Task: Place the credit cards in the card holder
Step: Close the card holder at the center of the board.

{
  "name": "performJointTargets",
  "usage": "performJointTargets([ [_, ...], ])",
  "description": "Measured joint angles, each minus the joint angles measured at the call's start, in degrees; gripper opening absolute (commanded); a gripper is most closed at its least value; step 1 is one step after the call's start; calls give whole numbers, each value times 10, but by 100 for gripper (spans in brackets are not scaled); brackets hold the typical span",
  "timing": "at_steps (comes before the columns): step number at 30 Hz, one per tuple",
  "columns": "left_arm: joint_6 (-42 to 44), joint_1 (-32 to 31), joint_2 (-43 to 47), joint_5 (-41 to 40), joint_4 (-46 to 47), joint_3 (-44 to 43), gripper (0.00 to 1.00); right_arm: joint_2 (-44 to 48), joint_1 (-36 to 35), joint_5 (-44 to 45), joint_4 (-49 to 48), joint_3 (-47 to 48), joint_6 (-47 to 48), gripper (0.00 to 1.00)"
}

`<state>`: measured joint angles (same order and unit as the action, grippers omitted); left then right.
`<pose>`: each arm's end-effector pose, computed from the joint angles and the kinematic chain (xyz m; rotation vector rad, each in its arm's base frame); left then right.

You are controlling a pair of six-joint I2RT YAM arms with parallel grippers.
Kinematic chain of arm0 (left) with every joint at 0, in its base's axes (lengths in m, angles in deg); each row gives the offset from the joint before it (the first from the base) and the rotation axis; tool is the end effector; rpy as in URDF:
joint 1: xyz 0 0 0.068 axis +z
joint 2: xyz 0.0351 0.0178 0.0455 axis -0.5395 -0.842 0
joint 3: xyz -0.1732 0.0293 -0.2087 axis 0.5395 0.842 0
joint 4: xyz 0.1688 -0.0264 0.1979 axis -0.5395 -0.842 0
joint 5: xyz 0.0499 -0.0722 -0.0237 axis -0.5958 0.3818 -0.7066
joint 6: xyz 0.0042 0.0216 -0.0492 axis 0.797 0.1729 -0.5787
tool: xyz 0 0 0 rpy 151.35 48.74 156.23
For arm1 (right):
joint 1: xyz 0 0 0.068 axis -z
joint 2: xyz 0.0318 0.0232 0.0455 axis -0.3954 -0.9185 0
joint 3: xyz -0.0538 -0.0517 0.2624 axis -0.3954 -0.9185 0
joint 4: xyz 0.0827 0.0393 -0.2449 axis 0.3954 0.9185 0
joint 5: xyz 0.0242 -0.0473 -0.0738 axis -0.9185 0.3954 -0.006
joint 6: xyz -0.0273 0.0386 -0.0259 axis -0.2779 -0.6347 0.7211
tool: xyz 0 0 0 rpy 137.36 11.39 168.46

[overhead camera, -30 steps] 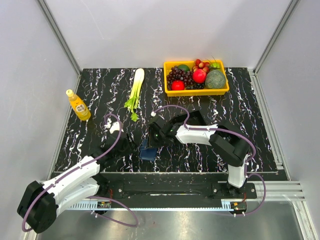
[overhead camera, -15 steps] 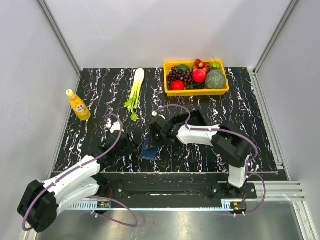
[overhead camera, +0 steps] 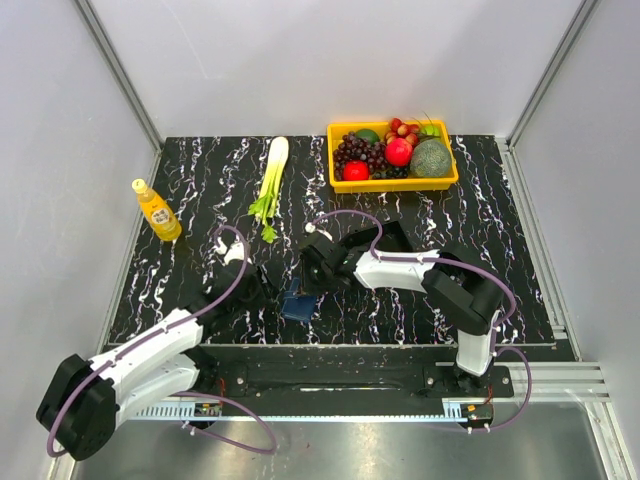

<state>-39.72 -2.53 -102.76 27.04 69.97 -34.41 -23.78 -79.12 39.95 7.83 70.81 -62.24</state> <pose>0.1444 -0.0955 0.1699 -0.3151 2.3649 -0.5464 0.2167 0.3236 0.1581 -0.2551 2.6343 0.7959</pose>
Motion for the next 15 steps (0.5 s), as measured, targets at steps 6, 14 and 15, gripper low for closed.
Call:
performJointTargets([
  [6, 6, 0, -14, 8, 8, 0, 39, 1, 0, -1, -9, -6, -7, 0],
  [14, 9, 0, -21, 14, 12, 0, 38, 1, 0, -3, -21, -15, -33, 0],
  [15, 10, 0, -21, 15, 13, 0, 38, 1, 0, -3, -24, -17, -36, 0],
])
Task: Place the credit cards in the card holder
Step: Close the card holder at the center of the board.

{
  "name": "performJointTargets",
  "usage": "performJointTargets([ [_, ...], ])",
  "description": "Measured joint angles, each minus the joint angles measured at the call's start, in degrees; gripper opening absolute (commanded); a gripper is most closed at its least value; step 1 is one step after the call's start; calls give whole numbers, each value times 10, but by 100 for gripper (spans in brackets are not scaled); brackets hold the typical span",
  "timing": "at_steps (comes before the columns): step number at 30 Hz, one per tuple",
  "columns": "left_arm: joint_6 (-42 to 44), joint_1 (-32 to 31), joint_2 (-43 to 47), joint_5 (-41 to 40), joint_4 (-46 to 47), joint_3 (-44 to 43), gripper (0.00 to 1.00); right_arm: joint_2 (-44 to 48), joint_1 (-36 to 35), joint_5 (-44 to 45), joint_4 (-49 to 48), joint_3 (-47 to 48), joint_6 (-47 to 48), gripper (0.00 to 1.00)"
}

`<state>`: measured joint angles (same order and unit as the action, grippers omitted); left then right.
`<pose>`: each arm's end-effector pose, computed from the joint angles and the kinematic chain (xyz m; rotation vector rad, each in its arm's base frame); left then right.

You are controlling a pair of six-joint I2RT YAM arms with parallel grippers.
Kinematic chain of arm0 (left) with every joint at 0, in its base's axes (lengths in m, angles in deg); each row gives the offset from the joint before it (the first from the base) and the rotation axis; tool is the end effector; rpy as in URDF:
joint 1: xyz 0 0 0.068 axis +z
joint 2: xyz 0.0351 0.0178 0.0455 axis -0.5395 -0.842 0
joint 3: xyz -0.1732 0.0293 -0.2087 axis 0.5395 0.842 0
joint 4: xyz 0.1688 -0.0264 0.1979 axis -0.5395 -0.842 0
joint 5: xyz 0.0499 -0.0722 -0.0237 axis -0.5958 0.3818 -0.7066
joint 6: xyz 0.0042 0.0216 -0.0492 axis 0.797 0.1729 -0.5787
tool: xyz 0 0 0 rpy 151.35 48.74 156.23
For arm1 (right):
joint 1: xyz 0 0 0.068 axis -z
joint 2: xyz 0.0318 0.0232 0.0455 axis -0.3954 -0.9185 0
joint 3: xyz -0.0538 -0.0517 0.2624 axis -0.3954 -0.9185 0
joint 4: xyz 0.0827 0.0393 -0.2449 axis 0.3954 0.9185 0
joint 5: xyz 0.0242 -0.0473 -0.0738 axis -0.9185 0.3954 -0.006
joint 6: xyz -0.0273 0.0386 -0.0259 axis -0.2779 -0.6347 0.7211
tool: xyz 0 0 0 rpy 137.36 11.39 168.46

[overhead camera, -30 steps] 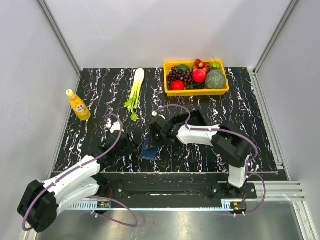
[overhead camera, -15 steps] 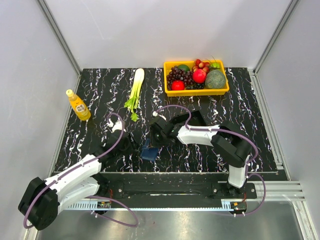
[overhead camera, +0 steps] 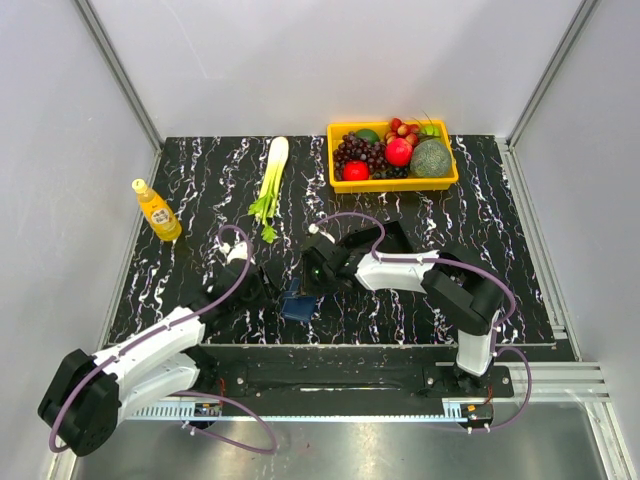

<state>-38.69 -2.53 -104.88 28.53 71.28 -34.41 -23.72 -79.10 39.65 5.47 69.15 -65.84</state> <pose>0.1470 -0.0985 0.1659 -0.2818 2.3903 -0.5540 0.2152 0.3214 0.1530 -0.1752 2.6444 0.8332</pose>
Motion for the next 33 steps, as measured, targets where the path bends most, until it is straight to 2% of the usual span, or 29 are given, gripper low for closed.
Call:
performJointTargets([
  [33, 33, 0, -31, 26, 52, -16, 38, 44, -1, 5, 21, -43, -7, 0],
])
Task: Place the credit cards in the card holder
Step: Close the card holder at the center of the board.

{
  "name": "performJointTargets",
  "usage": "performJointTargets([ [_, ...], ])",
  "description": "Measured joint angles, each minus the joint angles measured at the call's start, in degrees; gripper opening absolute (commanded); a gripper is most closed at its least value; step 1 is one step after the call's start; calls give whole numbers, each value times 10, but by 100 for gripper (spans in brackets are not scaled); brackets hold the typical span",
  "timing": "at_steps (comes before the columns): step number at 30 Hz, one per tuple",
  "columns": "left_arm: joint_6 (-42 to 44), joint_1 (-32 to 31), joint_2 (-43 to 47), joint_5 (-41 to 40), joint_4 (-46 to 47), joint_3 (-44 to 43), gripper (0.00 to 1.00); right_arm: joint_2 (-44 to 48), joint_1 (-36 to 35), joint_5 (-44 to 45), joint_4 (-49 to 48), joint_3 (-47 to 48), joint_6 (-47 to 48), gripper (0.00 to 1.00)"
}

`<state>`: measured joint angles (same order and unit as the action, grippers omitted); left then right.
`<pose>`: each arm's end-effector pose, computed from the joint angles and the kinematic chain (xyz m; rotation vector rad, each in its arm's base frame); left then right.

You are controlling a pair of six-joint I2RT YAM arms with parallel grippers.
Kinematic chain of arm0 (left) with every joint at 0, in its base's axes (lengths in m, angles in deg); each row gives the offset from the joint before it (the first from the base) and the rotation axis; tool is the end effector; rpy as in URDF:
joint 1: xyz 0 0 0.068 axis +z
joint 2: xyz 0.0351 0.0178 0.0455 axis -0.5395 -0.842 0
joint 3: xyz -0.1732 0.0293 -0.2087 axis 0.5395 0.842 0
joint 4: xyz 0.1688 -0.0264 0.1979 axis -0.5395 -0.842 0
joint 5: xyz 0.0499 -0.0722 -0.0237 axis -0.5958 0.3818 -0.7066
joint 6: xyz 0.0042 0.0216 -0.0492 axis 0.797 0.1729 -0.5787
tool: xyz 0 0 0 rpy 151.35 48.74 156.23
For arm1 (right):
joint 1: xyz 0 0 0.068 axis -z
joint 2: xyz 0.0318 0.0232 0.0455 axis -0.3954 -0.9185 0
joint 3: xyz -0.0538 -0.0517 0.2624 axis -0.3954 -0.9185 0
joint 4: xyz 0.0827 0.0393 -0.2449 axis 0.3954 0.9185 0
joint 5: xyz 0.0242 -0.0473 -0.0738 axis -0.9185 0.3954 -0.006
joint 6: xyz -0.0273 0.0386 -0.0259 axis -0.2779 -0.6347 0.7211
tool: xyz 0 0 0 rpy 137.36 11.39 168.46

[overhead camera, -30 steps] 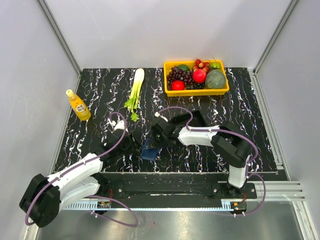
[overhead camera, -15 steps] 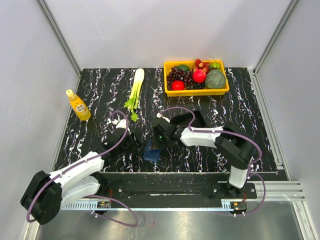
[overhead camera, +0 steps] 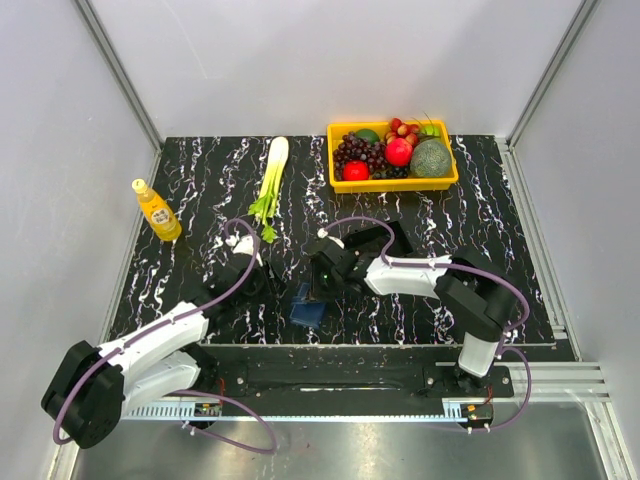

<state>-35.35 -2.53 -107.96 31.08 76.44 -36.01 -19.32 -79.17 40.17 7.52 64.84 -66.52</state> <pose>0.1577 -0.1079 0.1731 -0.1887 2.3490 -0.6153 0.2026 0.3031 0.1563 -0.1568 2.6743 0.7969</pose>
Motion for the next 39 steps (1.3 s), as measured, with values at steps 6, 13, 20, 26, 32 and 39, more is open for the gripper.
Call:
performJointTargets([
  [6, 21, 0, 0, 38, 27, 0, 35, 5, 0, -1, -12, -14, -23, 0],
  [13, 55, 0, -1, 110, 92, 9, 35, 7, 0, -3, -28, -25, -42, 0],
  [20, 63, -1, -34, 158, 140, 24, 29, 16, 0, -2, -45, -44, -59, 0],
  [26, 63, -19, -48, 175, 161, 45, 25, 20, 0, -1, -61, -57, -73, 0],
  [32, 63, -42, -68, 169, 175, 54, 10, 23, 0, -2, -75, -67, -83, 0],
  [39, 27, -43, -88, 135, 205, 75, 9, 23, 1, -3, -82, -70, -86, 0],
])
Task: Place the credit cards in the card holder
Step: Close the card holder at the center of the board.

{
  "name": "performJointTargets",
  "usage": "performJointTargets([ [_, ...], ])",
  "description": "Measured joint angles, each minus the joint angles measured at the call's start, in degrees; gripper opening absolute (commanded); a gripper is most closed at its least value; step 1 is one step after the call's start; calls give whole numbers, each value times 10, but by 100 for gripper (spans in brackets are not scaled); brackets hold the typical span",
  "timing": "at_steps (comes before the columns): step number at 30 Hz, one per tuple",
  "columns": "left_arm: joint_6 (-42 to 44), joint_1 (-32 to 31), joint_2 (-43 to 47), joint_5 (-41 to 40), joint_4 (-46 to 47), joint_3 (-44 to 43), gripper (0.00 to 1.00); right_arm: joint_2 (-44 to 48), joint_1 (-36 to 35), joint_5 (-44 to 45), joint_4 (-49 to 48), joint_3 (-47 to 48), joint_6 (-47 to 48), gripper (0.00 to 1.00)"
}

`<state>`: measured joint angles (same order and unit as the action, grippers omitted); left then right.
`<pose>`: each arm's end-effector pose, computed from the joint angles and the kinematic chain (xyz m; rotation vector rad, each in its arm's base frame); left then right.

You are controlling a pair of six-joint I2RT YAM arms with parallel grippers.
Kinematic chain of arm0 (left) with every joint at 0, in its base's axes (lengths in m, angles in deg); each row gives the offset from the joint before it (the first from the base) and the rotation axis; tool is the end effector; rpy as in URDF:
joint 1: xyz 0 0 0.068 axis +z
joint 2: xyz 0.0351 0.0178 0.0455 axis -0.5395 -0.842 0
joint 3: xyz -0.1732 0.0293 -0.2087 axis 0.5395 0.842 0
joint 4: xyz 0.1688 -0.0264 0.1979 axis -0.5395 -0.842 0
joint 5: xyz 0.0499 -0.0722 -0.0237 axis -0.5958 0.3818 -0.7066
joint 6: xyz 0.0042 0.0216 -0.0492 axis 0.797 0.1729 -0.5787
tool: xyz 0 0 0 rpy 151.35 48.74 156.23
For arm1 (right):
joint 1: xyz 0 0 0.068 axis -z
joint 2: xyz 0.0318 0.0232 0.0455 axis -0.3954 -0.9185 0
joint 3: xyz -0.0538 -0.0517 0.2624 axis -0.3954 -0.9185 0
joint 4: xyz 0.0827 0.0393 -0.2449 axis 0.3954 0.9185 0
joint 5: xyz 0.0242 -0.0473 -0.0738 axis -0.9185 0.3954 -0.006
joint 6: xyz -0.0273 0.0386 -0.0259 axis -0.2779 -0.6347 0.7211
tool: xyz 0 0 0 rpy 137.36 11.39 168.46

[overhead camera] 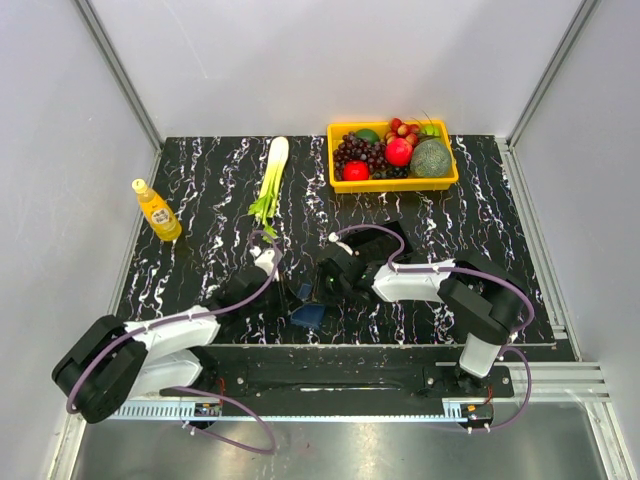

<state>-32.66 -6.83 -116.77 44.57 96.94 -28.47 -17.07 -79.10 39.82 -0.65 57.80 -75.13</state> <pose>0.1482 -0.1295 0.1367 0.0917 2.3627 -0.9113 0.1934 0.2892 0.1449 0.0398 2.6624 0.9055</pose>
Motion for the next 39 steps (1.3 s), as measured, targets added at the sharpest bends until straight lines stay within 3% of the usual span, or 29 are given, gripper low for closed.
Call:
performJointTargets([
  [5, -9, -1, 25, -38, -2, 0, 9, 0, 0, -1, -4, -2, -1, 0],
  [9, -8, -1, 40, -59, -14, -9, 1, 0, 0, -1, -4, -2, -1, 0],
  [21, -8, -31, -33, -80, 29, -14, 0, 1, 0, 0, -7, -5, -4, 0],
  [24, -10, -42, -35, -99, 36, -11, 0, 1, 0, 0, -6, -5, -4, 7],
  [26, -12, -47, -39, -108, 41, -11, 0, 2, 1, 1, -5, -5, -4, 20],
  [30, -19, -59, -44, -124, 55, -8, 0, 10, 1, 7, 8, -5, -1, 29],
  [39, -38, -75, -45, -127, 71, 1, 0, 43, -3, 42, 54, -14, 14, 26],
])
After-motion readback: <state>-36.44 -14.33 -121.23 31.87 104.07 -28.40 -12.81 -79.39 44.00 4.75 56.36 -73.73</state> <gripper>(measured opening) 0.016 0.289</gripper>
